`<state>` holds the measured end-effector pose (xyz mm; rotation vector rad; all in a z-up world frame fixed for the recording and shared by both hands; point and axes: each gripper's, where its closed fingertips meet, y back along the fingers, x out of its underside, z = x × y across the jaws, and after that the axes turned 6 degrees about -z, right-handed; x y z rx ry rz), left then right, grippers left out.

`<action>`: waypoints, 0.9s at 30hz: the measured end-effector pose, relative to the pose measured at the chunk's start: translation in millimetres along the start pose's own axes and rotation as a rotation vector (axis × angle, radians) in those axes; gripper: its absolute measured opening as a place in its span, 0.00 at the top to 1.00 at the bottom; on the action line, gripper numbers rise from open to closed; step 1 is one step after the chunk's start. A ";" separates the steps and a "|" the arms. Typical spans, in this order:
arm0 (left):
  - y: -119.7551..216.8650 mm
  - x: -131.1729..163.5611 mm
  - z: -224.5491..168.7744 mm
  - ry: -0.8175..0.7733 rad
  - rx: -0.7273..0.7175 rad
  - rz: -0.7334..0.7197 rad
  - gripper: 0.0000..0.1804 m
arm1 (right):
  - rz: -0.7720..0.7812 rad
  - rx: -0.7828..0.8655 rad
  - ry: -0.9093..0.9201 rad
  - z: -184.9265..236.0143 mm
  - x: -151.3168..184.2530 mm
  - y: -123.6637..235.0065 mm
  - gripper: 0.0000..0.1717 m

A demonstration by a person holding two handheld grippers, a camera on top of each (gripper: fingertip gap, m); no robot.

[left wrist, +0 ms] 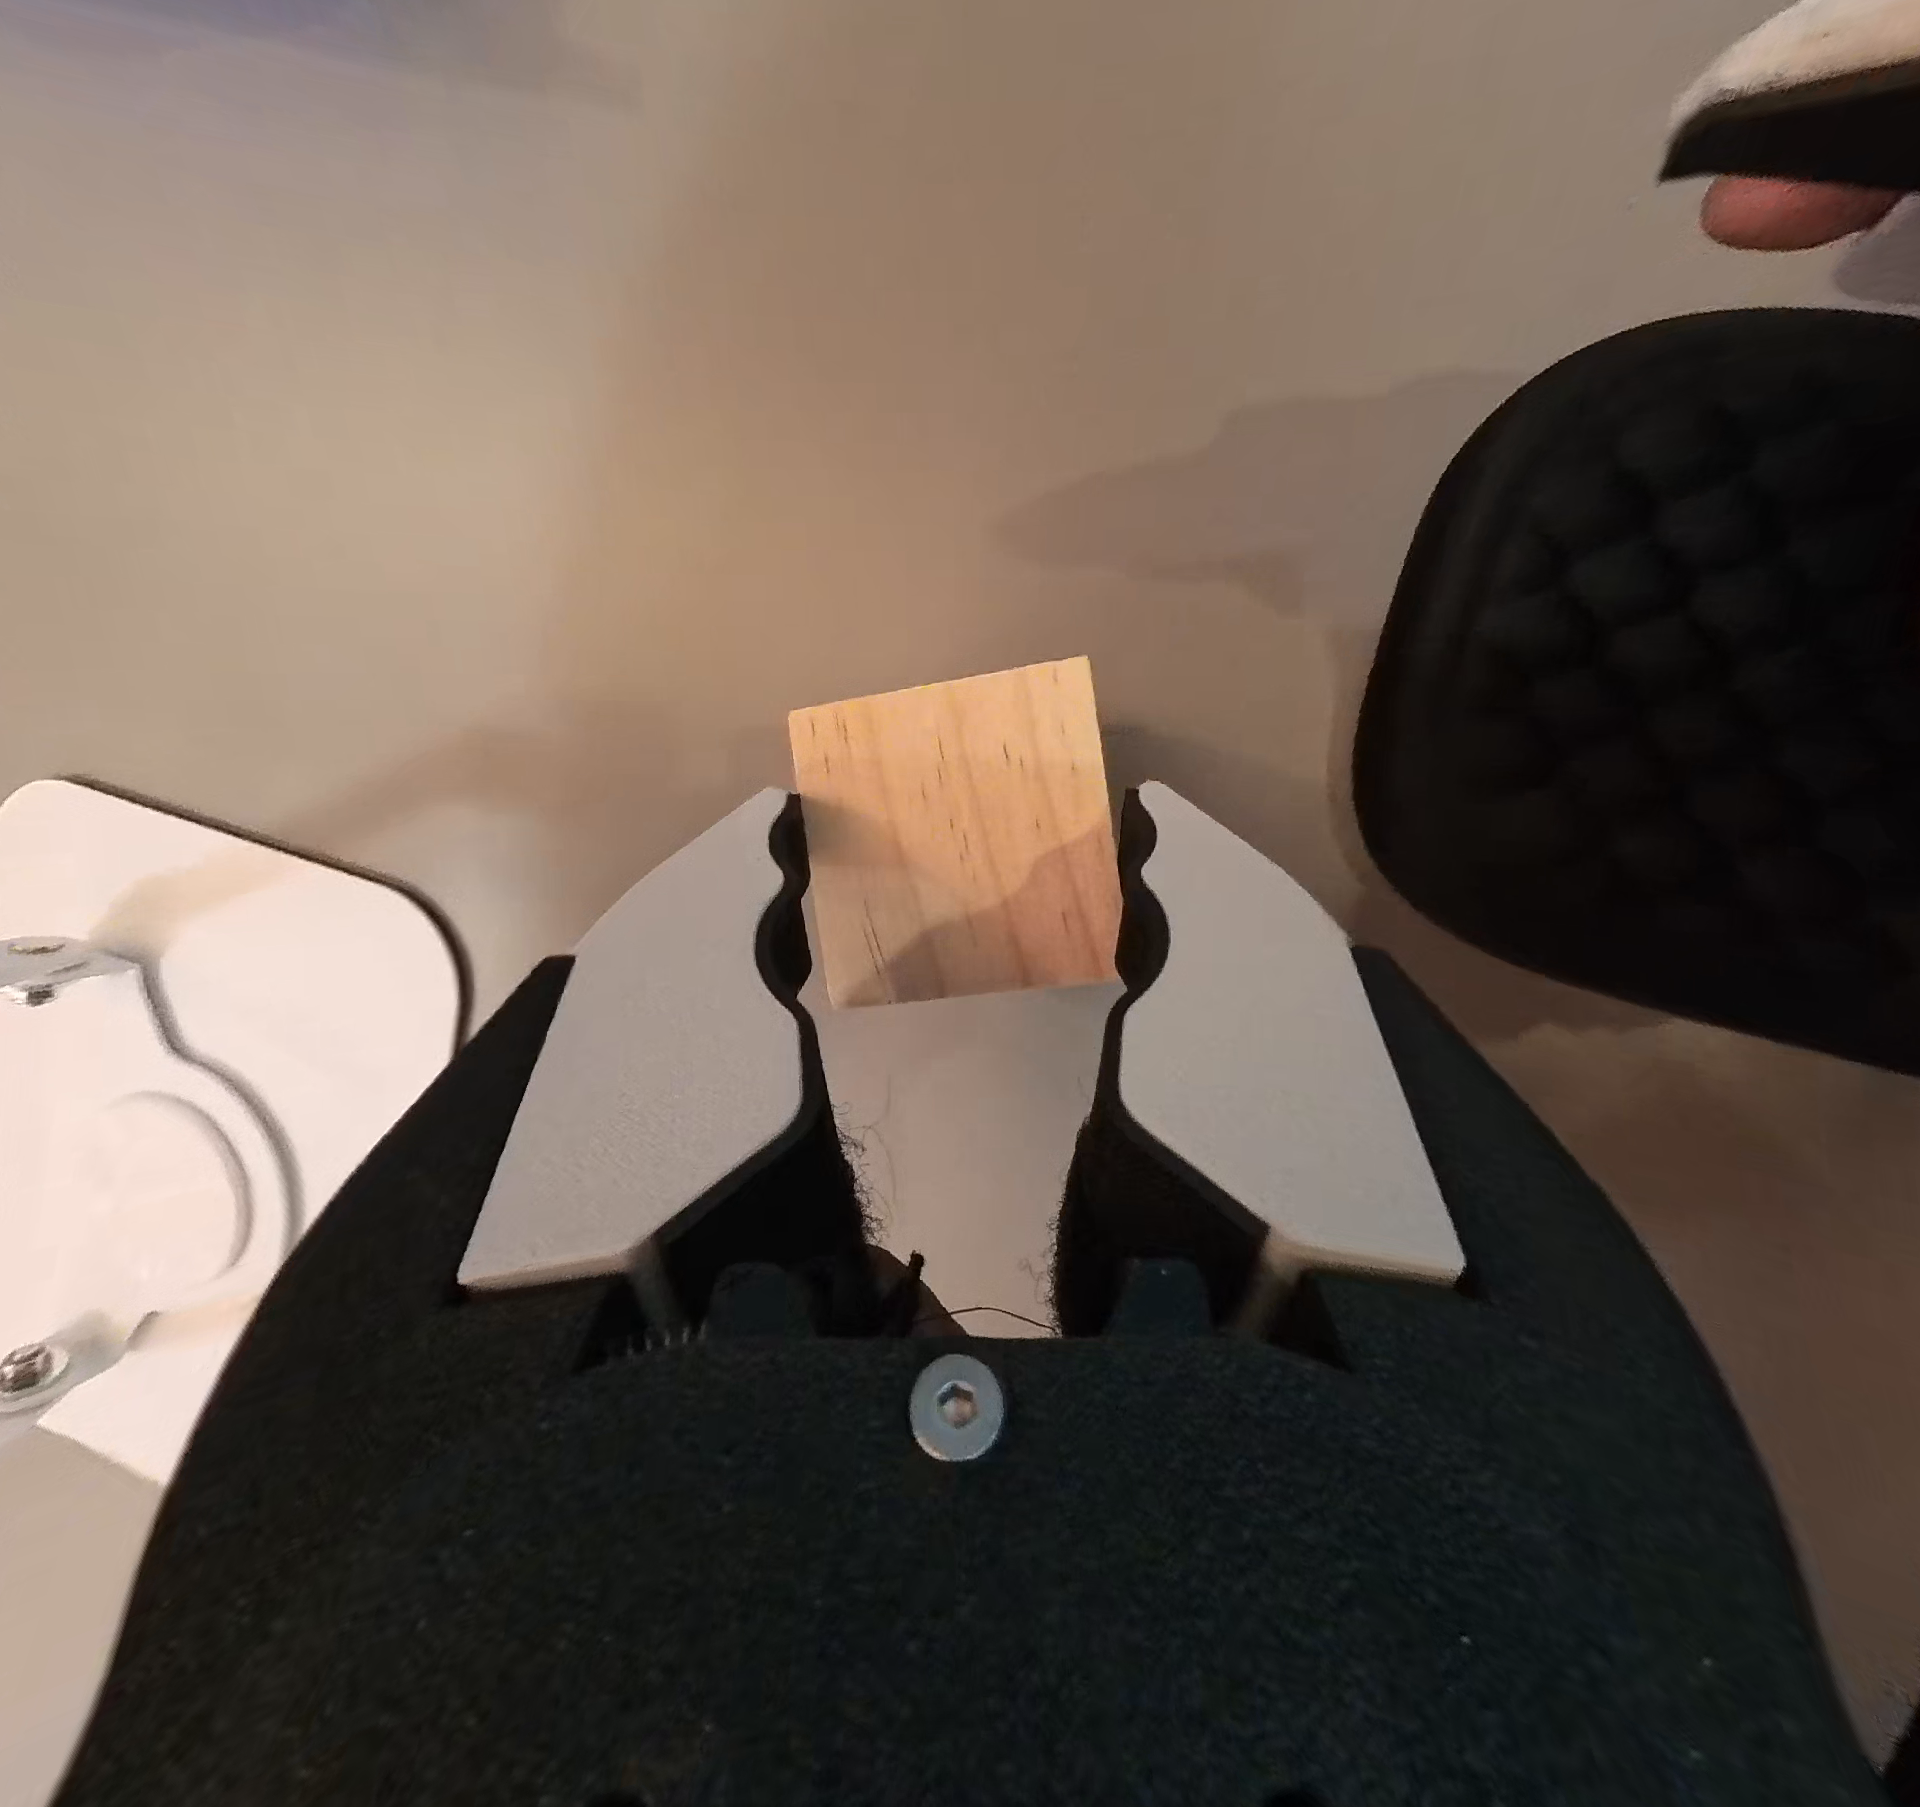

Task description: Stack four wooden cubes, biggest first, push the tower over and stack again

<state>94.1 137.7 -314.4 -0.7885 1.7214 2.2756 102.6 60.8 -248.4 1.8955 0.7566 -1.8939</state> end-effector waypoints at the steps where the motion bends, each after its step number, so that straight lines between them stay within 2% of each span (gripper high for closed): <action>1: -2.6 0.8 -1.9 0.010 0.003 -0.003 0.68 | 0.004 -0.001 0.009 0.7 0.5 -0.3 0.24; 4: -11.1 6.4 -2.7 -0.002 -0.021 -0.009 0.68 | 0.007 0.000 0.018 1.3 0.9 -0.5 0.25; 5: -11.2 7.9 -1.0 -0.014 -0.035 -0.015 0.64 | 0.005 0.001 0.013 0.9 0.6 -0.3 0.25; 6: -7.2 6.9 2.1 -0.011 -0.053 -0.036 0.52 | 0.001 0.001 0.007 0.5 0.2 0.0 0.26; 7: 1.3 5.6 5.7 0.011 -0.066 -0.056 0.43 | -0.002 0.001 0.001 0.0 -0.2 0.3 0.26; 9: 29.2 4.8 8.9 0.065 -0.060 -0.113 0.37 | -0.007 0.001 -0.003 -0.3 -0.8 0.7 0.27; 11: 63.5 17.1 5.3 0.111 -0.028 -0.138 0.39 | -0.008 -0.001 0.001 0.2 -0.9 0.7 0.27; 13: 92.3 43.3 -10.0 0.159 0.038 -0.106 0.40 | -0.009 -0.002 0.003 0.6 -0.8 0.7 0.28; 16: 113.6 88.2 -32.6 0.195 0.052 -0.024 0.42 | -0.005 -0.004 -0.002 0.4 -0.4 0.4 0.29; 21: 104.9 142.2 -55.5 0.188 0.010 0.130 0.47 | 0.005 -0.008 0.005 1.5 0.7 -0.4 0.29; 25: 90.0 149.1 -59.4 0.235 0.011 0.117 0.50 | -0.001 -0.008 0.002 1.1 -0.2 0.2 0.28; 27: 86.6 159.0 -56.6 0.233 -0.006 0.160 0.59 | -0.008 -0.003 -0.001 0.3 -1.1 0.7 0.28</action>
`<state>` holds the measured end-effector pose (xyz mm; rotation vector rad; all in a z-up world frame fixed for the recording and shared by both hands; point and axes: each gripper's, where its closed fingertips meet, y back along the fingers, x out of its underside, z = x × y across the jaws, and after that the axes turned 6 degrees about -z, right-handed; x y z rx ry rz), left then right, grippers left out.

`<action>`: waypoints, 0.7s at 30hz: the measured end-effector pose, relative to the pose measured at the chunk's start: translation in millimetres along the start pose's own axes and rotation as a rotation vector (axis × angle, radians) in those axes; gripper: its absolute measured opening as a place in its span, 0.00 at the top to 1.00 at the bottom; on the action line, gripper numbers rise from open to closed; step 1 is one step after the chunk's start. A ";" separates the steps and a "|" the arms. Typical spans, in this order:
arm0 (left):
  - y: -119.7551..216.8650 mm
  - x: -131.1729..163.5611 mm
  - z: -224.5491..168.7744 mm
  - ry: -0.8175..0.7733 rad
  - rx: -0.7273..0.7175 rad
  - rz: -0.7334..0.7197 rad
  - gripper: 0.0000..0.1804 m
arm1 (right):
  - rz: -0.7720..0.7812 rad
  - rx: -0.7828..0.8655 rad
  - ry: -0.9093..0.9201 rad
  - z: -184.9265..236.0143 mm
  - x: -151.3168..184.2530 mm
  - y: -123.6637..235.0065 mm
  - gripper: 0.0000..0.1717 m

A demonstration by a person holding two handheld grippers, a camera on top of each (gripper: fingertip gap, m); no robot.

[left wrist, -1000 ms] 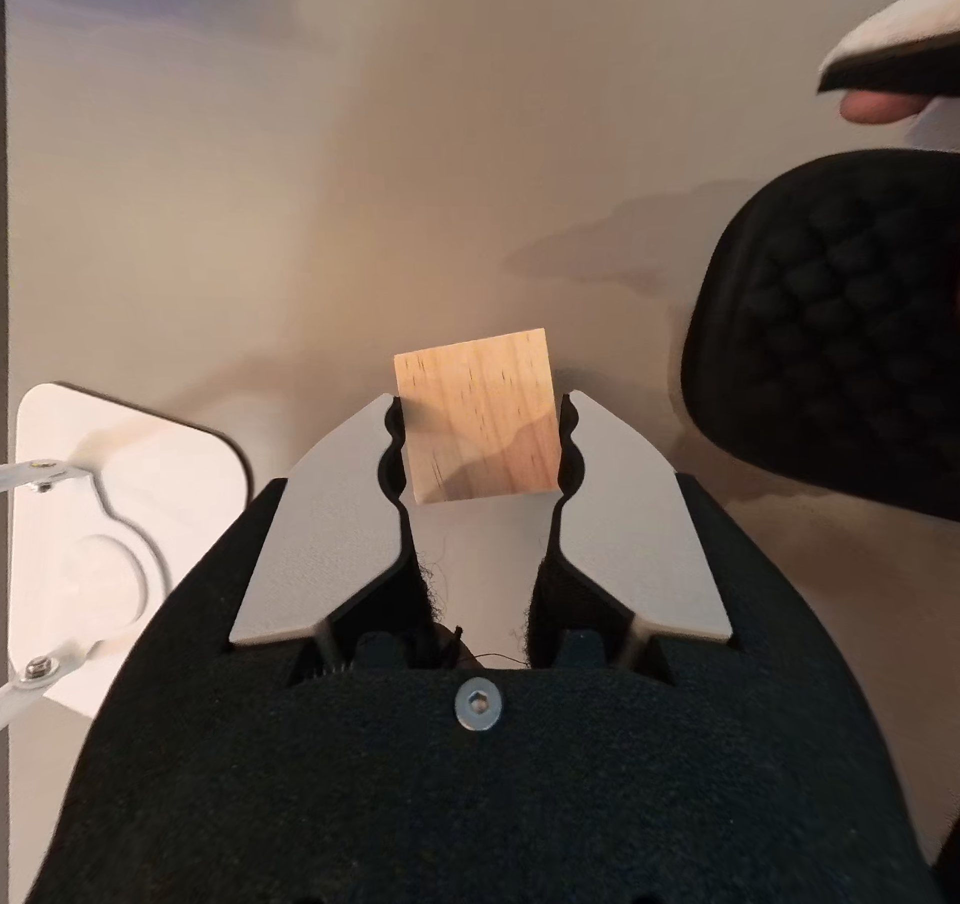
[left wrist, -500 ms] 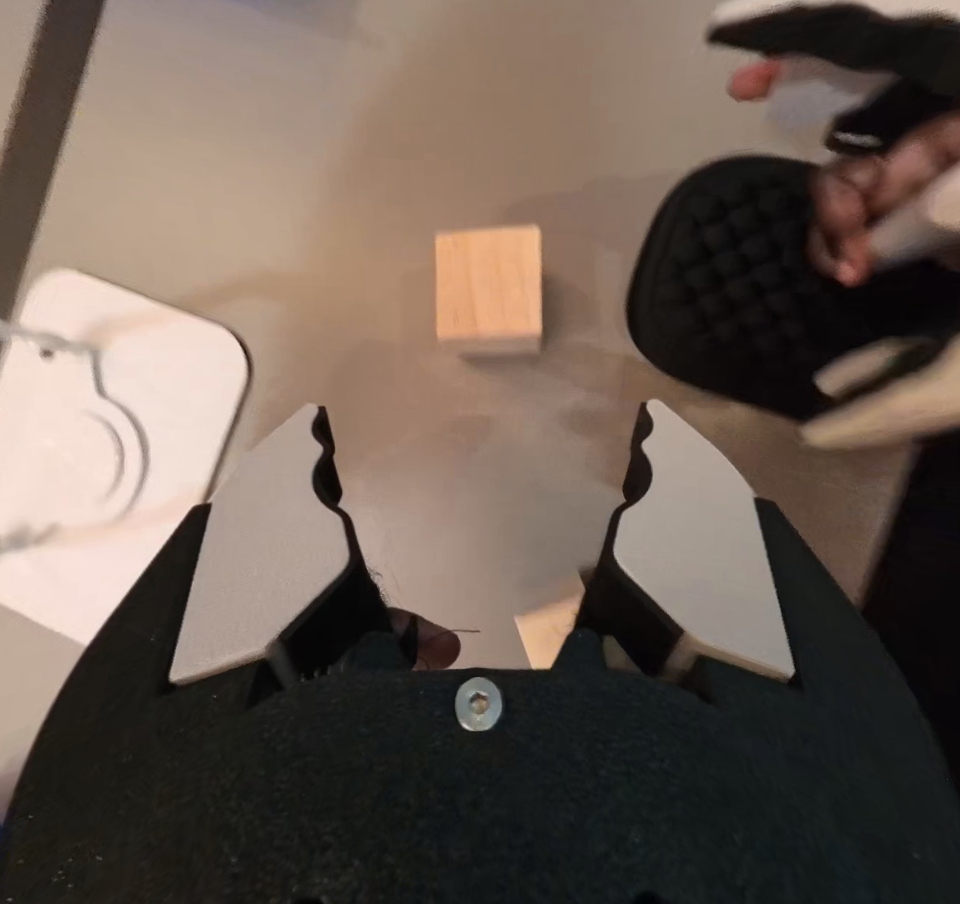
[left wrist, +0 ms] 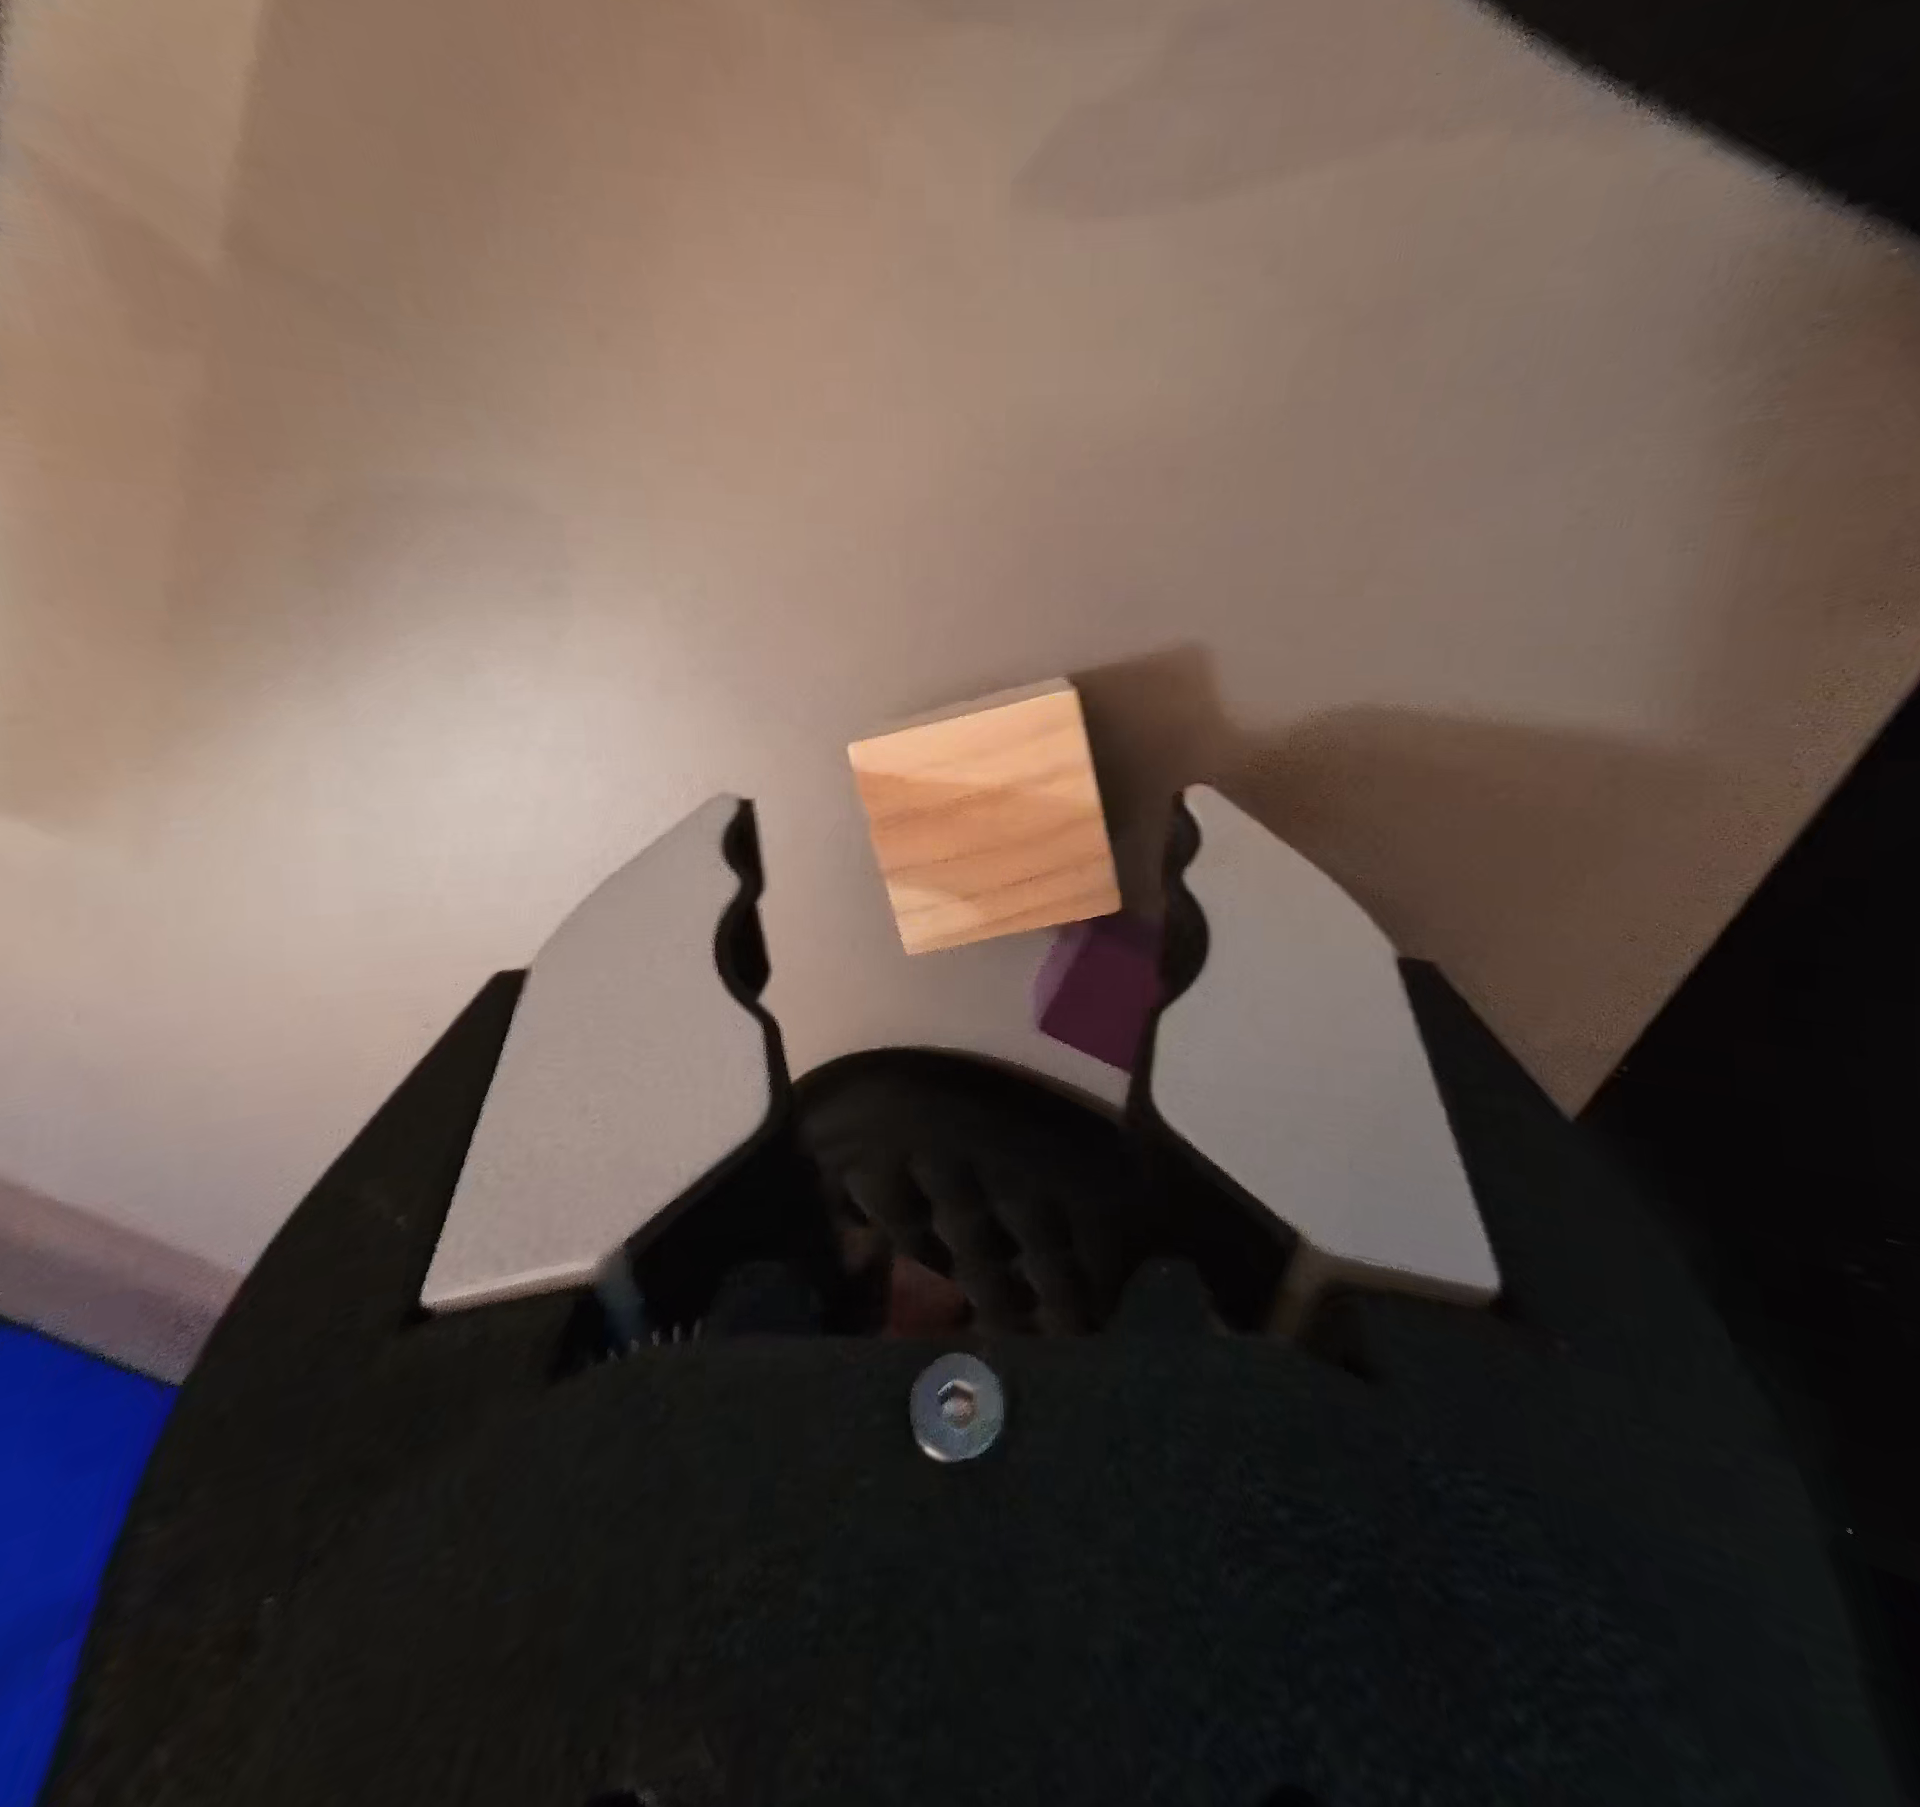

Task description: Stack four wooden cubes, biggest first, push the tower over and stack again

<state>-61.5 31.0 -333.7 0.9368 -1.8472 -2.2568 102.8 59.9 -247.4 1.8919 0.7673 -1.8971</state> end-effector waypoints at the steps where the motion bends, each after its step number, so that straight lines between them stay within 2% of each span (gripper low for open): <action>1: -3.0 4.6 0.3 0.000 0.010 0.021 0.67 | -0.001 0.001 0.000 -0.2 -0.1 0.1 0.28; 2: -5.2 4.8 -3.3 0.007 0.049 0.016 0.74 | 0.000 0.001 0.001 -0.1 0.0 -0.1 0.28; 6: 3.4 -15.2 5.5 0.008 0.092 -0.047 0.75 | 0.001 -0.002 0.011 1.0 0.2 -0.2 0.28; 10: 23.5 -69.6 29.0 -0.022 0.051 -0.108 0.75 | 0.010 -0.005 0.008 1.1 1.5 -0.9 0.29; 13: 30.6 -117.2 29.1 -0.080 0.062 -0.152 0.75 | 0.016 -0.004 0.005 0.7 2.1 -1.3 0.29; 17: 17.7 -159.2 28.7 -0.133 0.062 -0.138 0.75 | 0.012 -0.005 0.005 0.9 1.7 -1.0 0.29; 21: -3.9 -180.5 26.0 -0.149 0.065 -0.111 0.75 | 0.004 0.000 0.001 0.1 0.8 -0.3 0.29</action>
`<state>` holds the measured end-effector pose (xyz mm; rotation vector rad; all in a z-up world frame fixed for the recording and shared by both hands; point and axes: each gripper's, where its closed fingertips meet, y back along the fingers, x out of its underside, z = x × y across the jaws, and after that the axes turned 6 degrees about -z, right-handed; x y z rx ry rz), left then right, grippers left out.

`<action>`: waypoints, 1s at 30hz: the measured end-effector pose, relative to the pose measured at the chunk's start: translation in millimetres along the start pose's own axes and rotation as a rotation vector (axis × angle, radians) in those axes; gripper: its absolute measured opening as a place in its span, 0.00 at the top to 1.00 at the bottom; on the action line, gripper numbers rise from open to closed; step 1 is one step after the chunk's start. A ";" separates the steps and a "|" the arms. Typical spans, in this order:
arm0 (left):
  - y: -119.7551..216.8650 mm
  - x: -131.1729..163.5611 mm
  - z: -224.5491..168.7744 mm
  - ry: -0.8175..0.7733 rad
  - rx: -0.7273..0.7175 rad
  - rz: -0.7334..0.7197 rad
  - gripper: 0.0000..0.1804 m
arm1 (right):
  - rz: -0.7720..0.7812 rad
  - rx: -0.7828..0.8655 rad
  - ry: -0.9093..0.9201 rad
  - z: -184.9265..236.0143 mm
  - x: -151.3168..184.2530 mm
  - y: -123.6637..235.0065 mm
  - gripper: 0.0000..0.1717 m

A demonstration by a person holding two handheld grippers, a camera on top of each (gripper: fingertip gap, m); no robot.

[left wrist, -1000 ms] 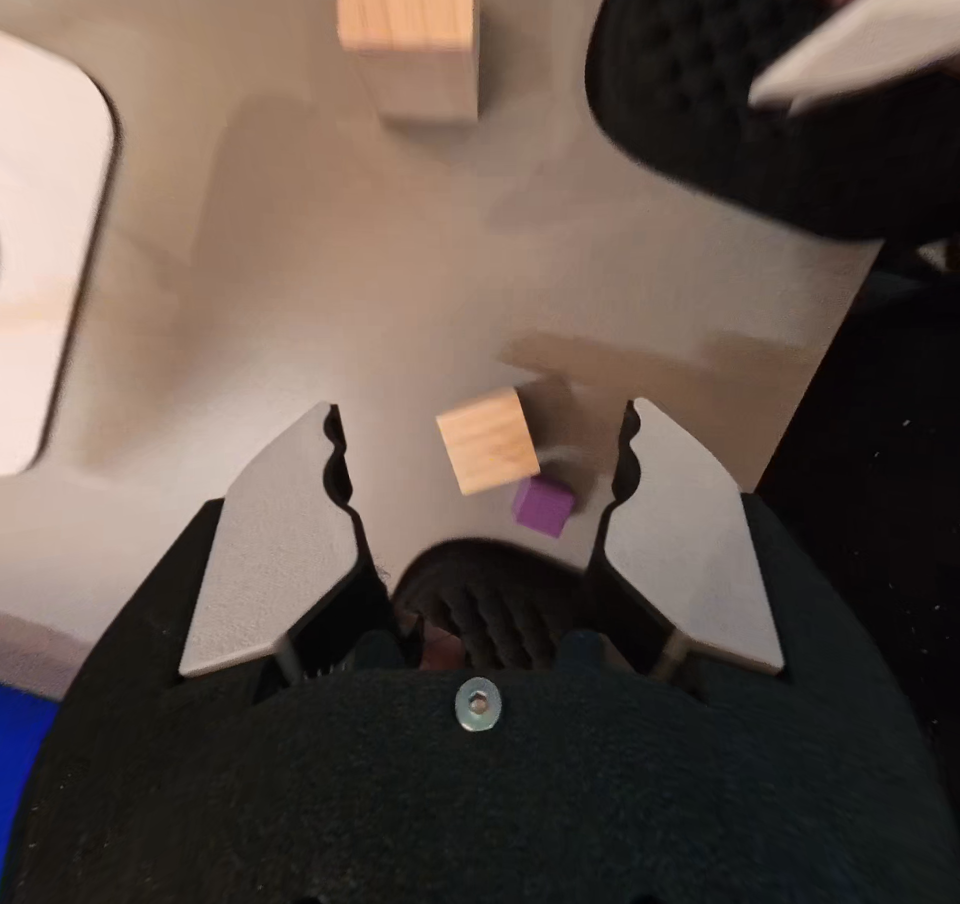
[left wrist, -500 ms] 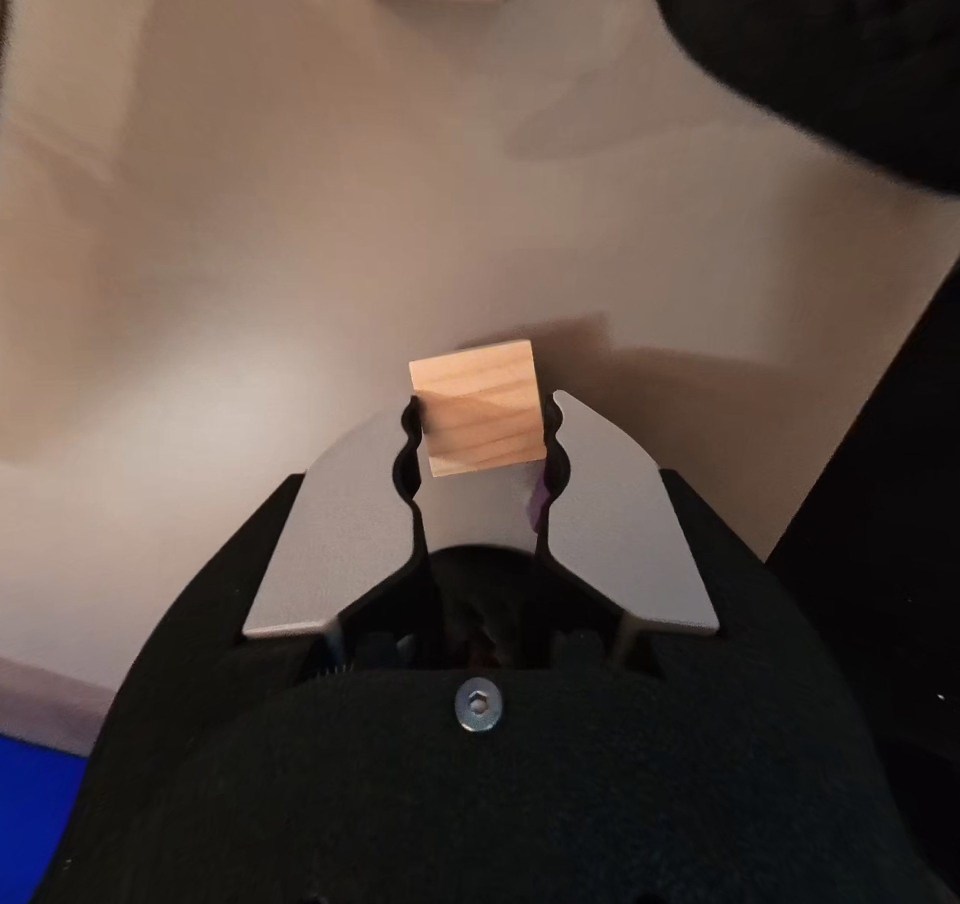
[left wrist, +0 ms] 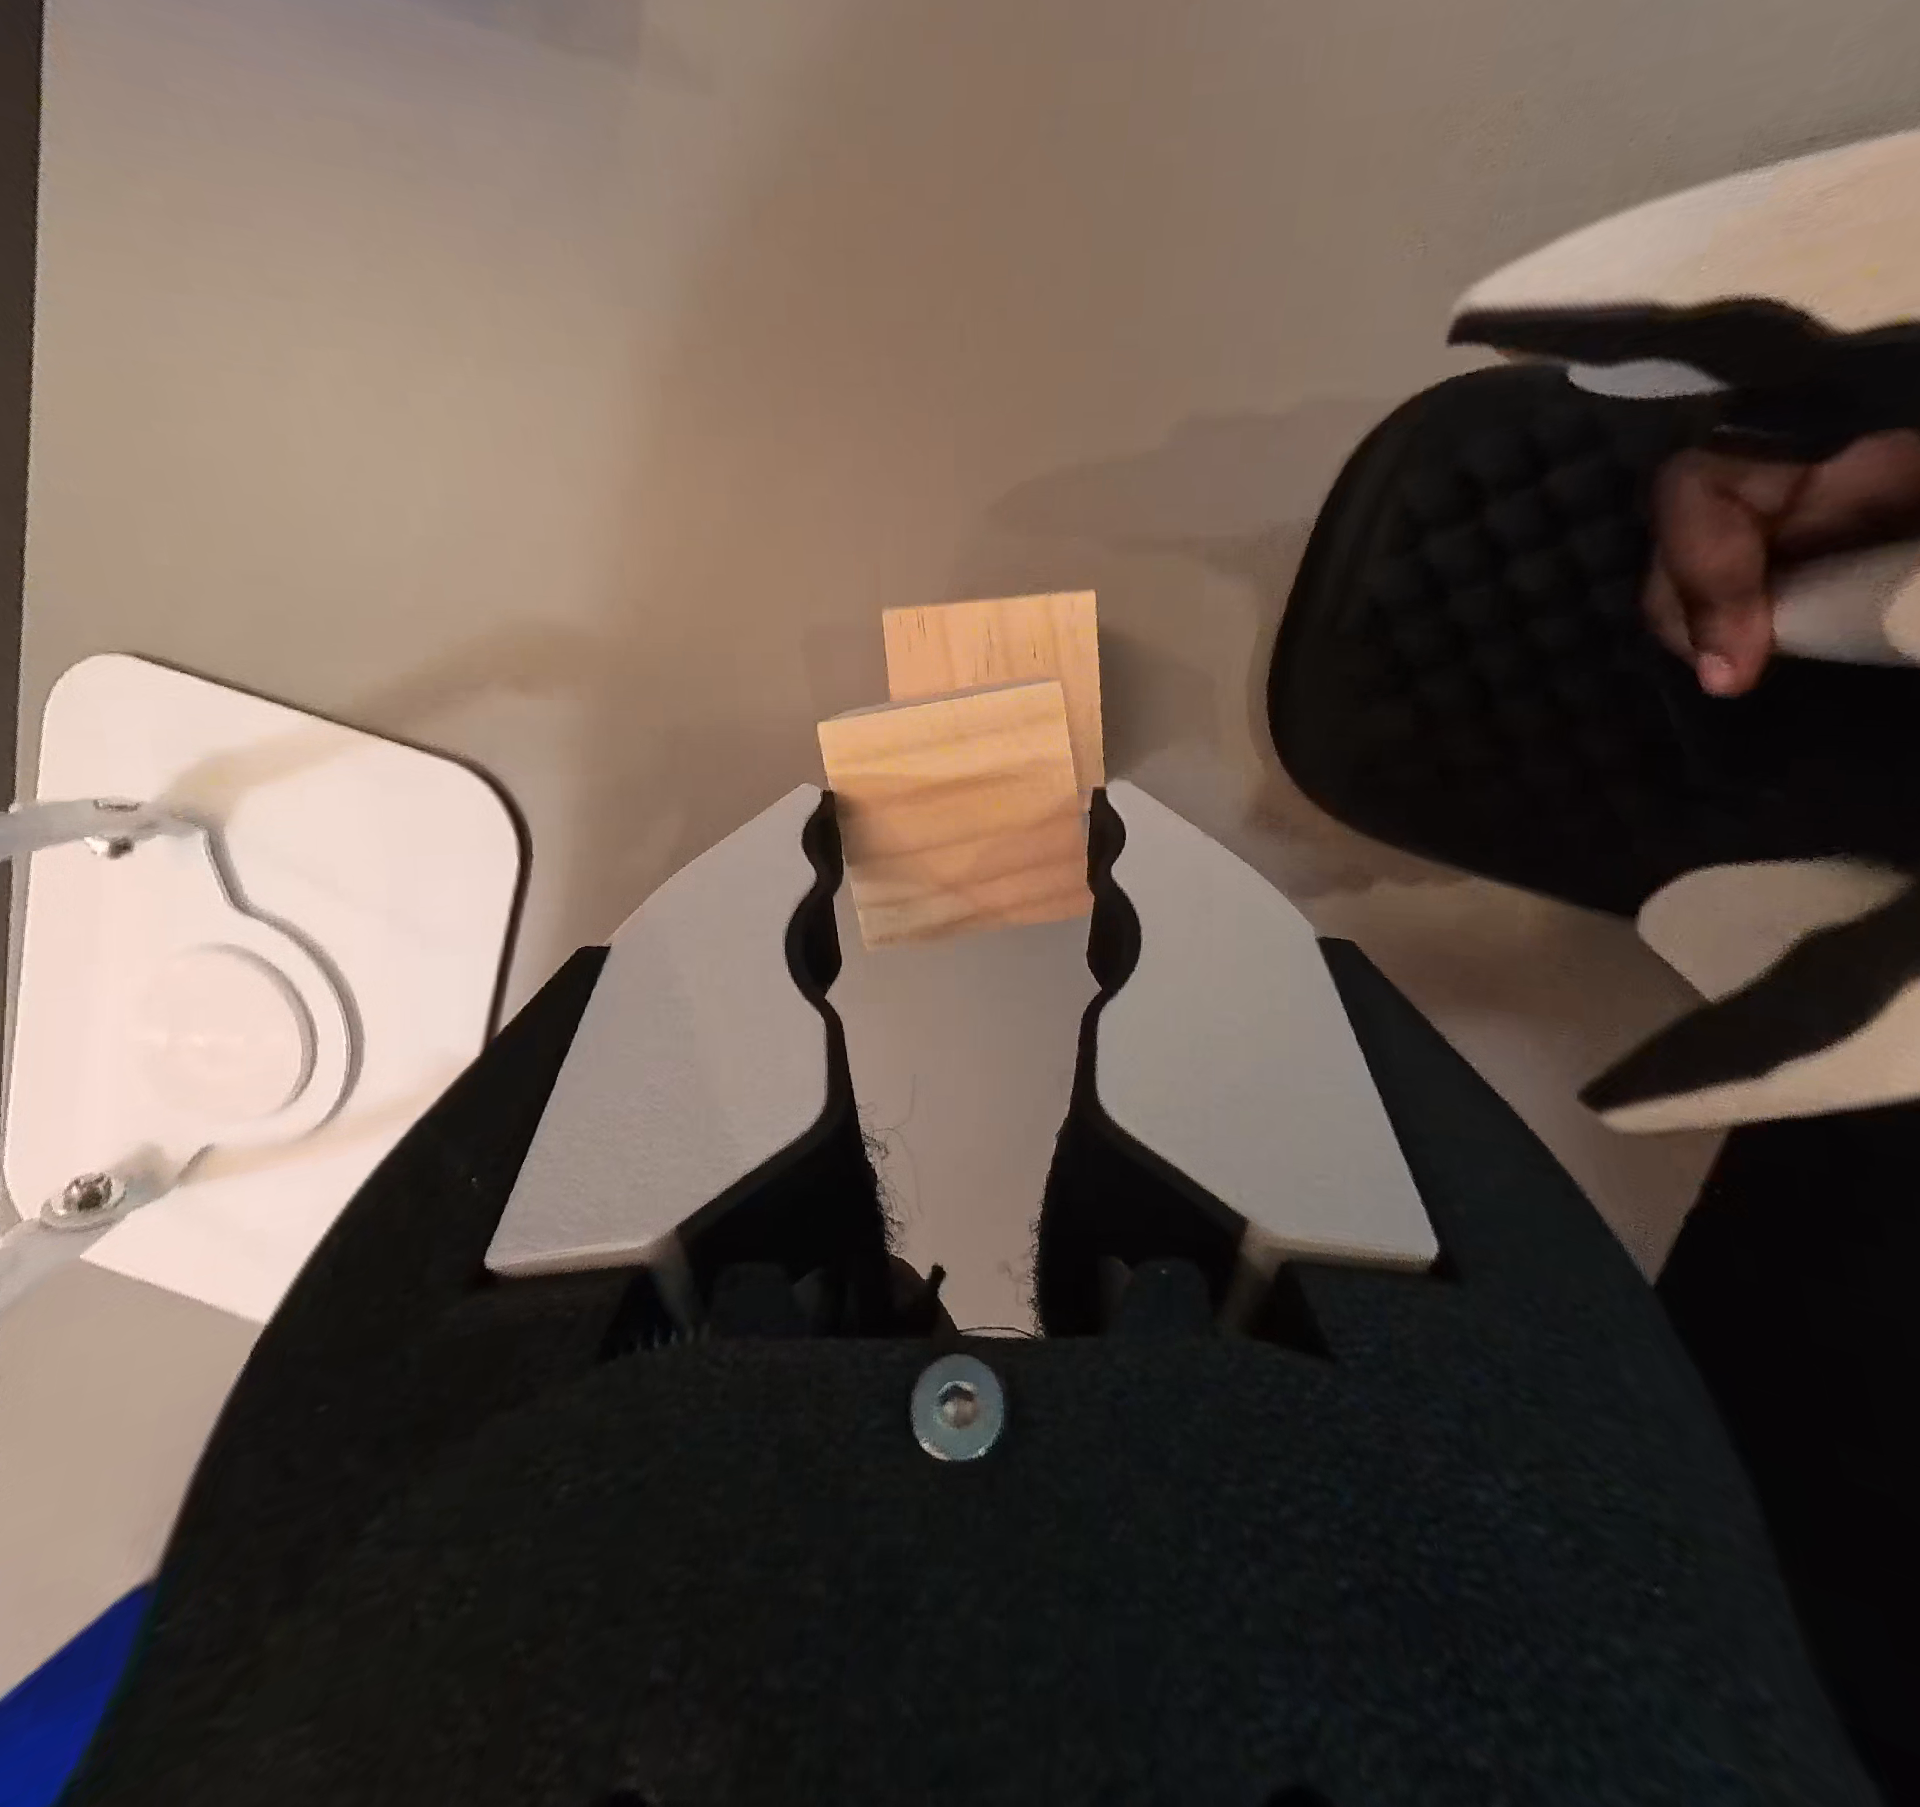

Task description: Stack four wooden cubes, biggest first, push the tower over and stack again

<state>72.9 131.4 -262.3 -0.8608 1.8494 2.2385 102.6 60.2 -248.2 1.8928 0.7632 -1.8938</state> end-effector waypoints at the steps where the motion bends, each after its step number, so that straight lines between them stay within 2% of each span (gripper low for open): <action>1: -4.1 -2.4 -0.2 -0.004 -0.003 0.007 0.75 | 0.000 0.000 -0.002 -0.2 0.0 0.0 0.29; 11: -27.4 0.7 -2.9 -0.016 0.008 0.059 0.75 | -0.002 -0.001 -0.008 -0.6 -0.3 0.1 0.29; 20: -33.5 -1.6 -4.8 -0.003 0.033 0.034 0.74 | -0.003 -0.002 -0.005 -0.1 -0.4 0.1 0.30; 25: -18.0 -4.2 -5.8 0.000 0.031 -0.032 0.53 | -0.002 -0.004 -0.003 0.2 -0.2 0.1 0.30; 30: 27.1 5.3 -23.9 -0.004 0.099 -0.151 0.51 | -0.001 -0.006 -0.002 0.6 -0.1 -0.1 0.30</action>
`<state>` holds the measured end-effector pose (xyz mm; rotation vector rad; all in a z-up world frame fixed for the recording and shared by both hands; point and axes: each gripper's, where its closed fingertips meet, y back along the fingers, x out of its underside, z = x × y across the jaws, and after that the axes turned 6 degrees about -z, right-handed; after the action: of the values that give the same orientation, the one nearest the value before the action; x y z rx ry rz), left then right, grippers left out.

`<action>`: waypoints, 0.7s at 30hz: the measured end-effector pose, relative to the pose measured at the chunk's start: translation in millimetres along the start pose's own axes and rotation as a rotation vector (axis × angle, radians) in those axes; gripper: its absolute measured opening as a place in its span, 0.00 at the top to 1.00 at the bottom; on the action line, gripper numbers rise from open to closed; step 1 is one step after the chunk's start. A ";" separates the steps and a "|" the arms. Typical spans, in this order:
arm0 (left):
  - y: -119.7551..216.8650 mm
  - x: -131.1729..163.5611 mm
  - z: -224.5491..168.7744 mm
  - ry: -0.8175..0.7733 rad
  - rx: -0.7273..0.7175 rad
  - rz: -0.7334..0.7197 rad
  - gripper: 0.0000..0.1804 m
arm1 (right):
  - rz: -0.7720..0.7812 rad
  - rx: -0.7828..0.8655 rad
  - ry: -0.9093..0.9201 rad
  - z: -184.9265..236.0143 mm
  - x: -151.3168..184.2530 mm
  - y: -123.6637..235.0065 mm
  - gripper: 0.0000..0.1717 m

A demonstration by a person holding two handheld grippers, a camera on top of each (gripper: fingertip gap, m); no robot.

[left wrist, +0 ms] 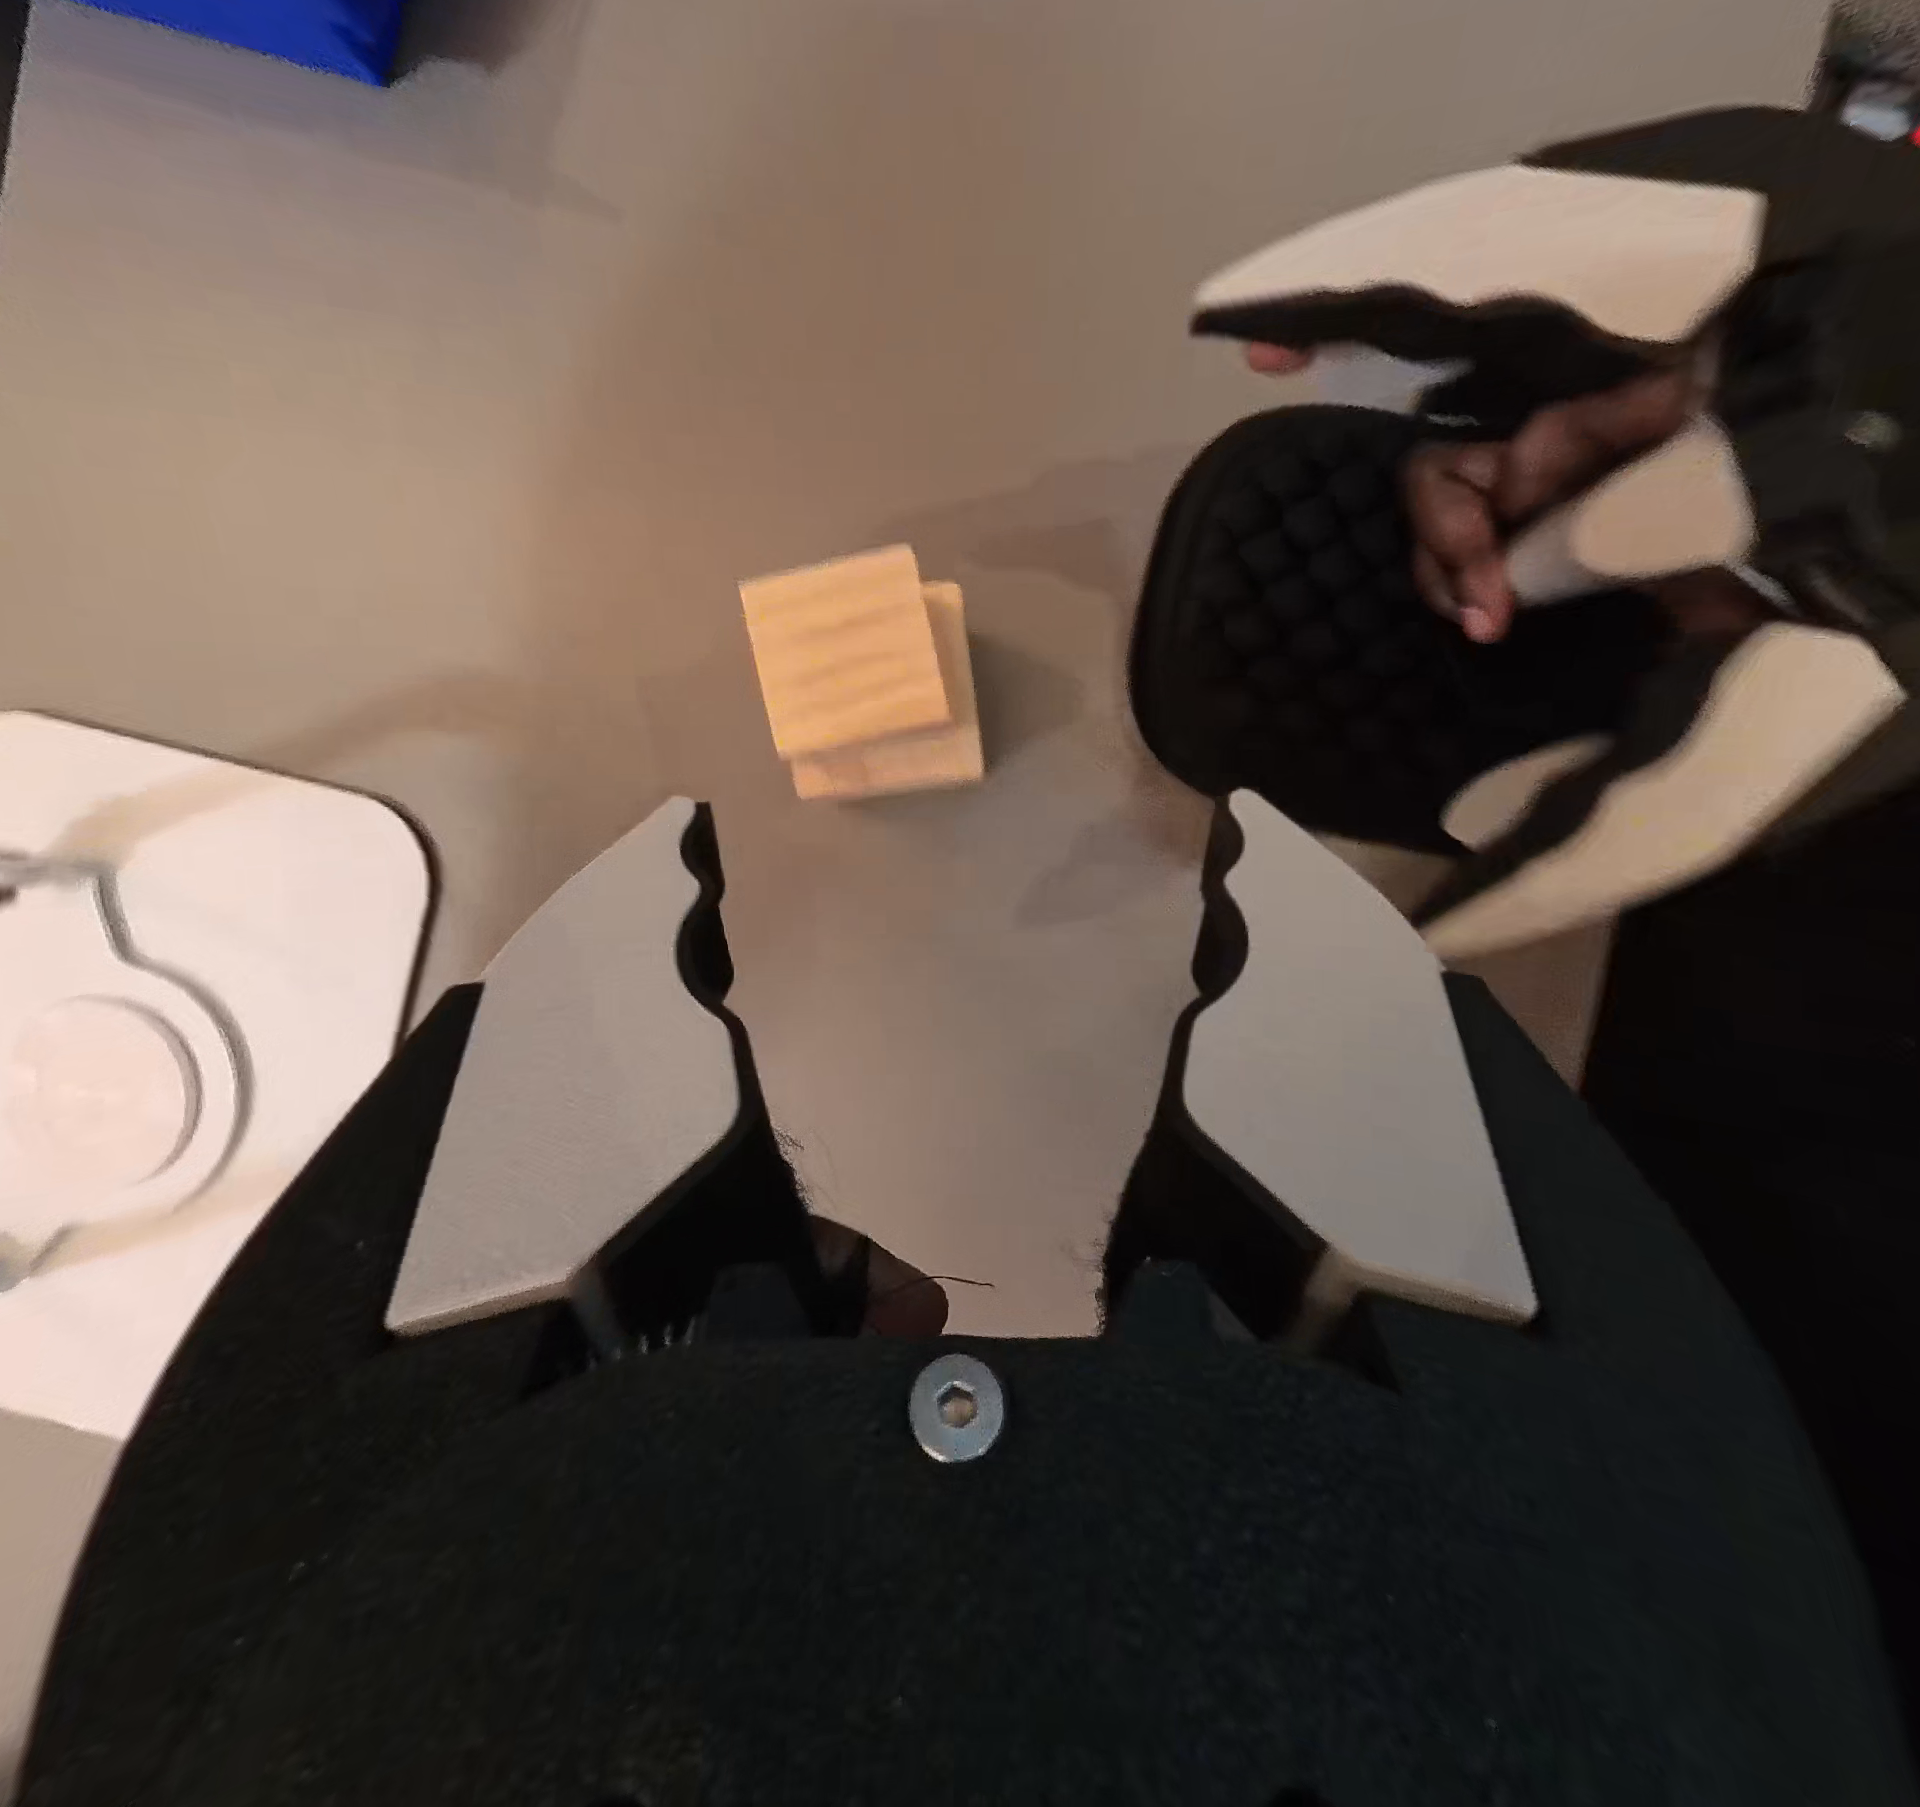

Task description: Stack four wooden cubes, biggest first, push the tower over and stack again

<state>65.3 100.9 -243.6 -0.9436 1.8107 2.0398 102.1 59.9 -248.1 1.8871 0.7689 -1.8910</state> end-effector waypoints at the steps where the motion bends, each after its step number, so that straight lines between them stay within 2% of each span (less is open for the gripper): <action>1: 10.3 7.6 -5.9 0.006 0.010 -0.001 0.51 | 0.000 0.000 0.000 0.0 0.1 -0.1 0.30; 5: 38.6 62.9 -33.9 -0.028 0.016 0.089 0.54 | 0.005 -0.007 0.005 1.2 0.7 -0.6 0.30; 11: 42.9 144.3 -64.6 -0.032 0.048 0.228 0.63 | 0.006 -0.013 0.017 3.0 0.9 -0.8 0.30; 15: 38.9 171.7 -67.8 -0.043 0.078 0.271 0.67 | 0.006 -0.012 0.011 2.5 0.8 -0.8 0.30; 19: 32.7 192.5 -66.7 -0.145 0.095 0.355 0.72 | 0.007 -0.008 0.012 2.0 1.0 -0.9 0.31; 21: 27.7 200.2 -68.8 -0.194 0.122 0.395 0.80 | 0.010 -0.007 0.017 2.3 1.4 -1.2 0.31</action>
<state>-82.1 -15.3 -345.5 -0.3593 2.1100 2.1150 99.5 59.7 -249.4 1.9019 0.7685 -1.8665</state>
